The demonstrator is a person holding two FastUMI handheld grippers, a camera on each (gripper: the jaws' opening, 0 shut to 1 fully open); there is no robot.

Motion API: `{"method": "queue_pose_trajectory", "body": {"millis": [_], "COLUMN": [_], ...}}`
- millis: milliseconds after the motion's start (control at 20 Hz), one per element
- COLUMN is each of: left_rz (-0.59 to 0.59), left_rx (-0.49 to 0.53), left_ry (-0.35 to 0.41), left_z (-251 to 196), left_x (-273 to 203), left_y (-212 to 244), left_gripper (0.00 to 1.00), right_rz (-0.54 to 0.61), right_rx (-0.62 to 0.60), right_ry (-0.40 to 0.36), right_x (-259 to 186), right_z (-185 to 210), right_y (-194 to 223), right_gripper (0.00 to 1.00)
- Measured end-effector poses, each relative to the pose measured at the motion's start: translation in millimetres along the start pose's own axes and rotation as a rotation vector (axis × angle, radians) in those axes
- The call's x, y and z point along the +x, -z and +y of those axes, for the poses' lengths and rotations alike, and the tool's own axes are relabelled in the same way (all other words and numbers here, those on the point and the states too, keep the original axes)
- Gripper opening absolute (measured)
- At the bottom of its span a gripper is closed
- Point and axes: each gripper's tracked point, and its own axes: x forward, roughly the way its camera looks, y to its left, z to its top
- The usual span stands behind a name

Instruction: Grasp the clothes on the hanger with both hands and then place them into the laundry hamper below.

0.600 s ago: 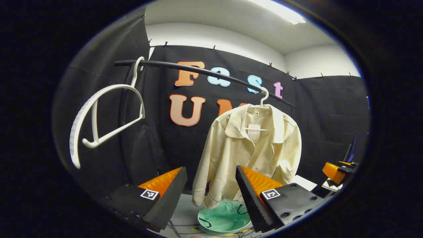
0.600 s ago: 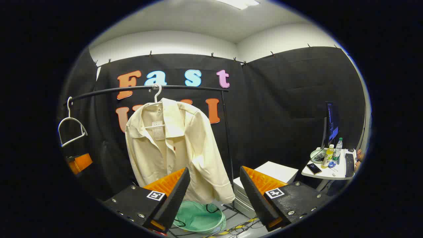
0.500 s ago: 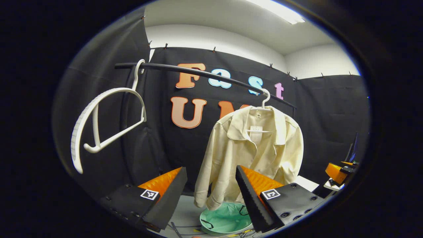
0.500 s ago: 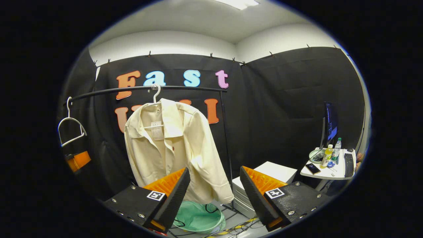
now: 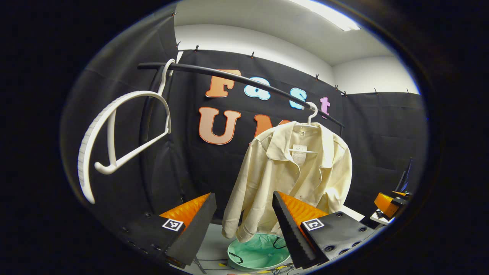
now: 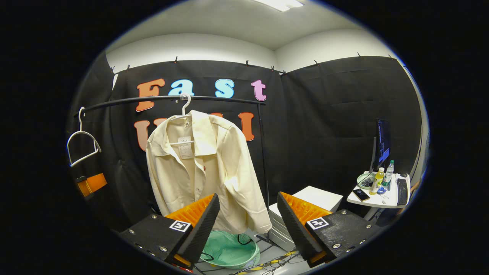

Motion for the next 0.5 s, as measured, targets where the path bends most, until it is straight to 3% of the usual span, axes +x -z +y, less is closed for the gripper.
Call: {"method": "queue_pose_trajectory", "body": {"millis": [50, 300, 500], "left_rz": [0.003, 0.016, 0.013], "left_rx": [0.008, 0.036, 0.018], "left_ry": [0.005, 0.002, -0.002], "left_z": [0, 13, 23], "left_x": [0, 6, 10], "left_y": [1, 6, 4], "left_gripper": [1.00, 0.94, 0.97], "right_rz": [-0.007, 0.007, 0.012], "right_rx": [-0.002, -0.009, -0.023], "right_ry": [-0.002, -0.025, -0.047], "right_x": [1, 7, 6], "right_z": [3, 23, 41], "right_y": [-2, 4, 10], "right_gripper": [0.94, 0.94, 0.94]}}
